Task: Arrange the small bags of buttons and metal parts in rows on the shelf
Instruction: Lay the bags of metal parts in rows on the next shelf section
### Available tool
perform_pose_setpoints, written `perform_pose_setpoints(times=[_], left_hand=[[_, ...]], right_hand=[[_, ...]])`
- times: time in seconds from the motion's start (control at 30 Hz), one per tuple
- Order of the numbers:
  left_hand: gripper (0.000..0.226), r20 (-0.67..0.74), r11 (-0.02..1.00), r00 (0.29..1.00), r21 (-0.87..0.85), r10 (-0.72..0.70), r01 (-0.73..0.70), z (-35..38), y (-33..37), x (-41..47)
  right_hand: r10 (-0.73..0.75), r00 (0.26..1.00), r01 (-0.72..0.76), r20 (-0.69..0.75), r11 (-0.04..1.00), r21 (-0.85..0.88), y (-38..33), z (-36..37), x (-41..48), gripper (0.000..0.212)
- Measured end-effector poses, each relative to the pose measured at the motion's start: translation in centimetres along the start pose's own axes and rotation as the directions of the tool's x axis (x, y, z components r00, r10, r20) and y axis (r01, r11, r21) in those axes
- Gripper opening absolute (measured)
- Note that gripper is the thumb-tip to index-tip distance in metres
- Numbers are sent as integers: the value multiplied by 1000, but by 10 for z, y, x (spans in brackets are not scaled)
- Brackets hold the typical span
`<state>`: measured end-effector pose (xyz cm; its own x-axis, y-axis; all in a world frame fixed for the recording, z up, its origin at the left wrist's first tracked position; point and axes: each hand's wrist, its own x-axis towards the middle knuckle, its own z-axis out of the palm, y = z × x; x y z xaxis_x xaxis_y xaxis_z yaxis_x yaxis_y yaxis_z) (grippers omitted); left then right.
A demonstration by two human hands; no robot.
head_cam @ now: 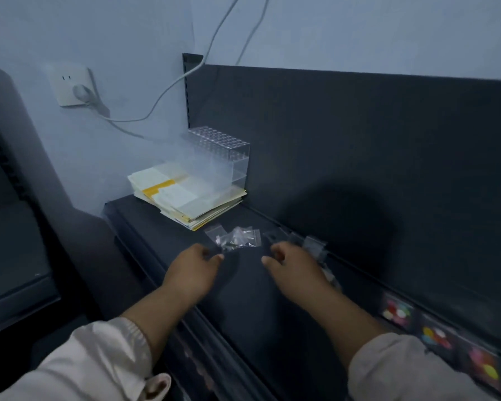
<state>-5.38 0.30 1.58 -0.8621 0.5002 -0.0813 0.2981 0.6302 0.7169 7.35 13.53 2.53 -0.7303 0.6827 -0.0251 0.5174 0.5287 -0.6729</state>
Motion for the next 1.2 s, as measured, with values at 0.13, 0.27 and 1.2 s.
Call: perform_pose_setpoints(times=[0.13,0.27,1.2], left_hand=[[37,64,998,996,-25,-56,58,8,-9,63],[37,105,997,994,72,2,-9,15,-14,110],[16,352,820,899,-572,261,-14,33,45,93]], right_hand=[[108,994,-108,0,994,34,-2,17,36,44],[185,983,-184,-13,982,46,-9,31,75,35],[464,854,-202,-236,713,672,-17,19,61,16]])
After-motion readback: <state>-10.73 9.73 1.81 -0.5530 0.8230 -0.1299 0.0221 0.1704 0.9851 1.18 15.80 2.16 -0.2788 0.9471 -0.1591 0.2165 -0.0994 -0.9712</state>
